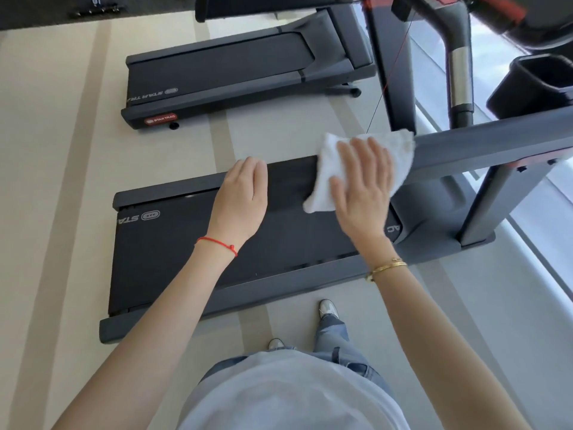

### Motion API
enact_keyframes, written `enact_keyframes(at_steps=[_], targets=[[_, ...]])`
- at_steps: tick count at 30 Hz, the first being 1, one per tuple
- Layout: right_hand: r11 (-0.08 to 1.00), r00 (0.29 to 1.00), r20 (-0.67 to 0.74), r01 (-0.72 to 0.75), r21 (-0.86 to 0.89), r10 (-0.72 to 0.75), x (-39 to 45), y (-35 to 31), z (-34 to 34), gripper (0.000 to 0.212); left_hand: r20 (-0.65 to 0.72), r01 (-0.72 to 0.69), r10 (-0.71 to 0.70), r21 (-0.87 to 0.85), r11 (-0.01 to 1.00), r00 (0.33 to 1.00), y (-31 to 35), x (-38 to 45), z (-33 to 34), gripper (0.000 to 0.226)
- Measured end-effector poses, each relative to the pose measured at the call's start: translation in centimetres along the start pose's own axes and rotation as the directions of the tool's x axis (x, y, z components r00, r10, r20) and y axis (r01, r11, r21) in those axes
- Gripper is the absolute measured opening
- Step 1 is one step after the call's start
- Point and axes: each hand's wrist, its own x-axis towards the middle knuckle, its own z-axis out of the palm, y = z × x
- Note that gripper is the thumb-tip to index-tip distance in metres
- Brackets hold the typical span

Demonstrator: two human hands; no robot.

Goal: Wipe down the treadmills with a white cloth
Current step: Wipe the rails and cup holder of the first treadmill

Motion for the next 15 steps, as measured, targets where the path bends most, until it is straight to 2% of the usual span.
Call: enact_keyframes(at_steps=[2, 4, 7, 10, 11, 15], targets=[[0.99, 0.989, -0.04, -0.139, 0.015, 0.14, 0.1, -0.2, 0.2, 0.053, -0.012, 0.006, -0.006, 0.002, 1.0, 1.0, 0.2, -0.1, 0.1, 0.032], [0.977, 0.977, -0.038, -0.206, 0.046, 0.208, -0.3, -2.1, 1.0, 0.053, -0.024, 0.002, -0.002, 0.005, 1.0, 1.0, 0.3, -0.1, 0.3, 0.031], [0.991, 0.994, 0.027, -0.109, 0.074, 0.107, -1.3, -4.4, 1.7, 0.052, -0.036, 0.001, 0.0, 0.009, 1.0, 0.999, 0.2, -0.1, 0.4, 0.029], [0.998, 0.999, 0.051, 0.006, 0.062, -0.01, -1.7, -2.9, 1.3, 0.051, -0.043, -0.01, 0.011, 0.011, 1.0, 0.999, 0.0, -0.1, 0.4, 0.028], [0.999, 0.999, 0.043, -0.005, 0.054, 0.003, -1.5, -2.1, 1.0, 0.052, -0.036, -0.013, 0.014, 0.013, 1.0, 0.999, 0.0, -0.2, 0.4, 0.028], [0.941, 0.941, -0.052, -0.331, 0.069, 0.334, -0.3, 1.2, -0.3, 0.053, -0.043, -0.023, 0.024, 0.028, 0.999, 0.999, 0.2, -0.2, 0.4, 0.029]])
